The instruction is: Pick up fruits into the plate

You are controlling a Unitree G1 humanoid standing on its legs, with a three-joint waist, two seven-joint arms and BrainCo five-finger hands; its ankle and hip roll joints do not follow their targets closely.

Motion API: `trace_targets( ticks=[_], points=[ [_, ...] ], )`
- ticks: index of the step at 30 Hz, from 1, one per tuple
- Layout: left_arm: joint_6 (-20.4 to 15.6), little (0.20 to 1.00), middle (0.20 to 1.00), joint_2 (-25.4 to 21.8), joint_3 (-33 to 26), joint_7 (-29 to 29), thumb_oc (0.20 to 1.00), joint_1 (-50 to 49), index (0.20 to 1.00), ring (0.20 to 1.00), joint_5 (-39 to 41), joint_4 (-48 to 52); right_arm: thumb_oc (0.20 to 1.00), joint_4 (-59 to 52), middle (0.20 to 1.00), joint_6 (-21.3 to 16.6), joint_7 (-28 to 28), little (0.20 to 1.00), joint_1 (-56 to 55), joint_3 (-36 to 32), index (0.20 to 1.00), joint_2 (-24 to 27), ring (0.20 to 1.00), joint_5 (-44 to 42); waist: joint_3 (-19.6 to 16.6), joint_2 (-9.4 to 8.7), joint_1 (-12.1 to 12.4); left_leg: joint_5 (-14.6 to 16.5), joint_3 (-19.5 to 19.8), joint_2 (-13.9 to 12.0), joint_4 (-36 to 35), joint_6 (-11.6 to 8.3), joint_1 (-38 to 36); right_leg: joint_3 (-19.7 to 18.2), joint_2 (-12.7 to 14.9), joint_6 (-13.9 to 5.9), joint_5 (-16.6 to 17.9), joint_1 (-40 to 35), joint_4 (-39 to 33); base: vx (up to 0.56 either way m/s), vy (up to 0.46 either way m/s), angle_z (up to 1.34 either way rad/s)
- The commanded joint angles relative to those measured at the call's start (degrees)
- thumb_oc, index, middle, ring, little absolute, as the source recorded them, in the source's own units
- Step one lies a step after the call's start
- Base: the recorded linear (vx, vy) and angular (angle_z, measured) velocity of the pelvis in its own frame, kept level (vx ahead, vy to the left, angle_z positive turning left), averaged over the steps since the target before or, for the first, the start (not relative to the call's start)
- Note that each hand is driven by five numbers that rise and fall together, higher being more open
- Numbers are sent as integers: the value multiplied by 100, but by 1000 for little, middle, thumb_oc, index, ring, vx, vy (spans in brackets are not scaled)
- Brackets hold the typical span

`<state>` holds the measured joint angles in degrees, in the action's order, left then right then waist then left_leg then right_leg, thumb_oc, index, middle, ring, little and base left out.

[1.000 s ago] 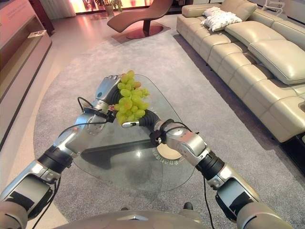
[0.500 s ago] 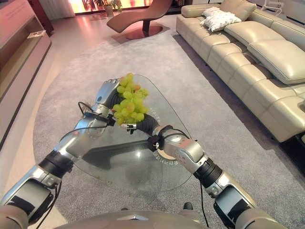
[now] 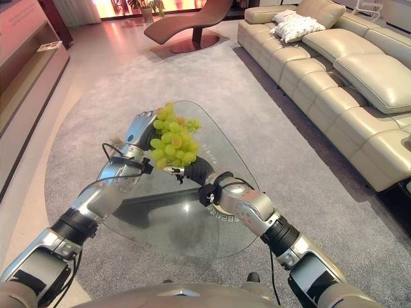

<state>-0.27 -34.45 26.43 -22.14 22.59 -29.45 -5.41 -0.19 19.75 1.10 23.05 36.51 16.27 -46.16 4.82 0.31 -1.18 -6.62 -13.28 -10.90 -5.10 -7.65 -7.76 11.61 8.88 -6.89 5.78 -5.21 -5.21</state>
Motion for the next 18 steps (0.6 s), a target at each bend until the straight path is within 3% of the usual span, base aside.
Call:
trace_targets(
  ticks=[1,2,3,18],
  points=[
    [-259,200,200,-159,-239,-262,200,224,200,200,-195,-147,200,-539,200,-657,23,200,422,-539,200,-433,200,-237,26,-115,159,455,-229,-15,202,52,32,596,392,-233,-348,-262,250,0,0,0],
    [-256,200,200,-158,-240,-265,200,227,200,200,-194,-148,329,-531,329,-651,8,329,429,-541,329,-428,329,-234,27,-115,159,454,-229,-16,203,51,32,596,393,-233,-348,-263,251,0,0,0],
    [-264,200,200,-158,-235,-325,200,250,200,200,-176,-150,1000,-515,1000,-549,-117,1000,457,-531,1000,-409,1000,-219,32,-121,165,454,-228,-20,214,46,43,604,398,-235,-350,-260,259,0,0,0],
    [-550,200,200,-267,-479,-1003,200,470,200,200,-296,194,1000,-426,1000,28,-186,1000,499,-442,1000,-140,1000,-216,8,-204,156,464,-83,18,207,56,64,496,335,-197,-384,-258,271,4,-1,0]
  ],
)
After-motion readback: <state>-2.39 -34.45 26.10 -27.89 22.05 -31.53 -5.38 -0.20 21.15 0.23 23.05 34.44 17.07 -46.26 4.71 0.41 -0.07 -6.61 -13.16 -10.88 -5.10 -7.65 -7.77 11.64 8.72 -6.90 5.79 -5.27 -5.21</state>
